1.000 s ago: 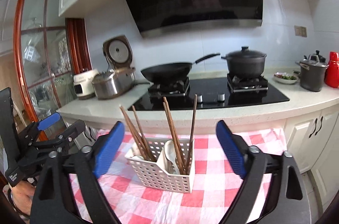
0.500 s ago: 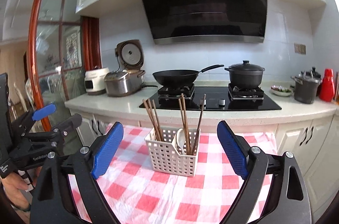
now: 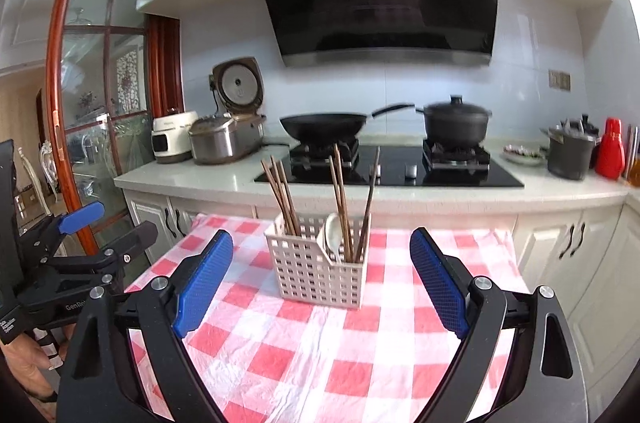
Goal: Organize utensils
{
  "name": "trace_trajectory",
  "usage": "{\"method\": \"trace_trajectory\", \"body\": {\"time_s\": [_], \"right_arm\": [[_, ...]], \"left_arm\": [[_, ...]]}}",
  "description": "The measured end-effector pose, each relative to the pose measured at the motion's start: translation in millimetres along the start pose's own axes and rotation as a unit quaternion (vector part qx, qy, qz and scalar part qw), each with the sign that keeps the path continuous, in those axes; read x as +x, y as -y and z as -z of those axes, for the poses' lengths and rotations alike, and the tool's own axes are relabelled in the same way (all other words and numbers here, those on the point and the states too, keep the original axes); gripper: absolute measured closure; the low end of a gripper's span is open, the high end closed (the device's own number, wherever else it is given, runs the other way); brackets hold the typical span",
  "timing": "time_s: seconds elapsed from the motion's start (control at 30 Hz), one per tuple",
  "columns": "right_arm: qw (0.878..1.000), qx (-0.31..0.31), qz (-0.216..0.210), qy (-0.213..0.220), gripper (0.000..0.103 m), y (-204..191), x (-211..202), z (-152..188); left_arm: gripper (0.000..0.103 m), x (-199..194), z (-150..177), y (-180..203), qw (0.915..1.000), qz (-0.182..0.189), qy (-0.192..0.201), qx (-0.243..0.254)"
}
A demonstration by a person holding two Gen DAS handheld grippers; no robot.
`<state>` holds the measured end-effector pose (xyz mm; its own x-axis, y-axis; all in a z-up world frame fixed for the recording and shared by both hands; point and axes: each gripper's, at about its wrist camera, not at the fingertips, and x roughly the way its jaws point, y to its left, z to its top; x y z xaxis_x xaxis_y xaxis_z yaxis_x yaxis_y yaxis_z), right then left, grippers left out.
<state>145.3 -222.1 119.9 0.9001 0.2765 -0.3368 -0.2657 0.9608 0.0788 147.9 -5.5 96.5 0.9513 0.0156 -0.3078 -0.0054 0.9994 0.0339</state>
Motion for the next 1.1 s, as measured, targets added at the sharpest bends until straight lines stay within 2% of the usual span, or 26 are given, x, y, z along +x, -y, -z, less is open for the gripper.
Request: {"method": "trace_trajectory", "body": {"time_s": [0.37, 0.6, 1.1], "right_arm": [[1.0, -0.002, 0.008, -0.019, 0.018, 1.8, 9.6, 12.9], [1.0, 0.003, 0.01, -0.021, 0.018, 5.0, 10.7, 12.9], [1.0, 0.003, 0.008, -0.024, 0.018, 5.4, 10.3, 12.5]], "left_arm": [[0.005, 12.2, 13.6, 5.3, 0.9998, 0.007, -0.019, 0.008], [0.005, 11.4, 12.8, 3.6, 0.9993, 0.027, -0.025, 0.0], [0.005, 9.5, 12.3, 3.6, 0.9989, 0.037, -0.028, -0.002]]}}
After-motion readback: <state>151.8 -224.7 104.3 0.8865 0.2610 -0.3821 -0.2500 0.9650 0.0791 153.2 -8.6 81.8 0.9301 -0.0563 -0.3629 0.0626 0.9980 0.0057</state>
